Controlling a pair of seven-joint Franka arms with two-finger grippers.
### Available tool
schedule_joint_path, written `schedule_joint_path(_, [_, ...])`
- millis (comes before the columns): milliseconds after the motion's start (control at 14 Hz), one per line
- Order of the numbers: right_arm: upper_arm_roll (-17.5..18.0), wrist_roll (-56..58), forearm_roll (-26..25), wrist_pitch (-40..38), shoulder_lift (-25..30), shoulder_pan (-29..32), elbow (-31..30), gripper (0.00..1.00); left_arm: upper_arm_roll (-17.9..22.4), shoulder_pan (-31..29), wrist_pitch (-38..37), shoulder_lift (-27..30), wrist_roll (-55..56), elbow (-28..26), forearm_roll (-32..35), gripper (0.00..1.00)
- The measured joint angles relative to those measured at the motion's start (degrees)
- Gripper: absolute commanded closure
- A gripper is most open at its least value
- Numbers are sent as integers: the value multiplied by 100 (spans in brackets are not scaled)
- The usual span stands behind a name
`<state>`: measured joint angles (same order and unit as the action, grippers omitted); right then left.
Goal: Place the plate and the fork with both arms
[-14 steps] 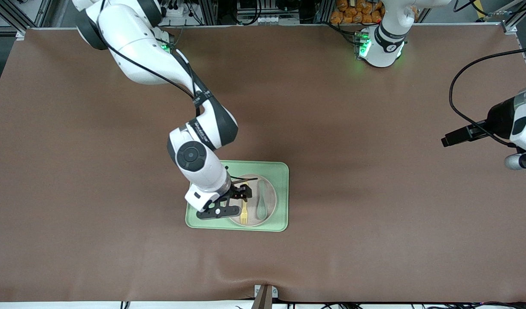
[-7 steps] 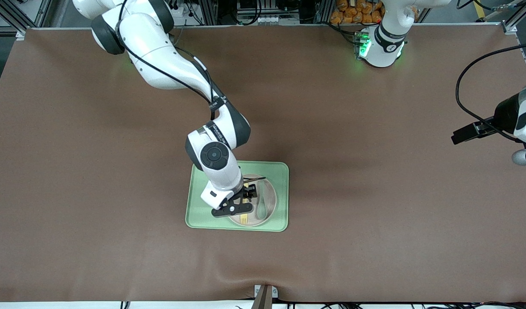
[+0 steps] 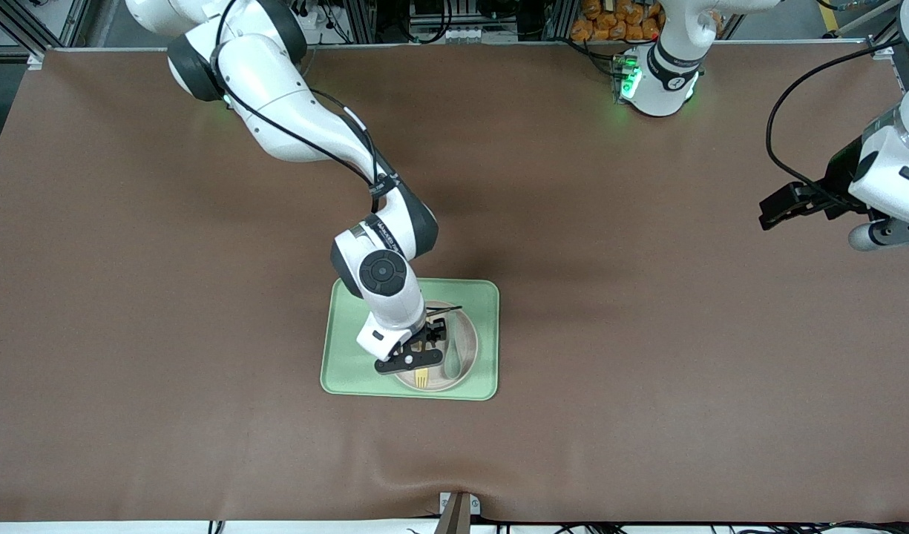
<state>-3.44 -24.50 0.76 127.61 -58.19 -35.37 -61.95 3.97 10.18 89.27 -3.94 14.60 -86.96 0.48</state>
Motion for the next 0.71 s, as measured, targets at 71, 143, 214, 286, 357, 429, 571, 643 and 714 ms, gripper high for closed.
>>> schedule_joint_path(71, [0, -24, 0, 0, -13, -1, 0, 28, 2, -8, -49, 29, -12, -24, 0, 0])
schedule_joint_path(143, [0, -45, 0, 0, -33, -3, 0, 28, 3, -12, -75, 48, -15, -31, 0, 0])
schedule_joint_path(214, [0, -60, 0, 0, -57, -6, 0, 29, 2, -11, -86, 61, -16, -33, 0, 0])
schedule_joint_path(286, [0, -71, 0, 2, -80, -8, 0, 30, 0, -9, -101, 74, -17, -34, 0, 0])
schedule_joint_path(357, [0, -76, 0, 4, -95, -9, 0, 31, -4, -4, -114, 90, -18, -34, 0, 0])
schedule_joint_path(429, [0, -90, 0, 5, -102, -11, 0, 31, -8, 6, -125, 128, -27, -34, 0, 0])
schedule_joint_path(571, [0, -160, 0, 15, -102, -14, 3, 35, -13, 11, -234, 293, -286, -34, 0, 0])
schedule_joint_path(643, [2, -185, 0, 37, -102, -18, 4, 36, -11, 8, -320, 385, -532, -37, 0, 0])
schedule_joint_path(714, [4, -192, 0, 47, -106, -29, 4, 36, -1, -8, -370, 466, -722, -39, 0, 0])
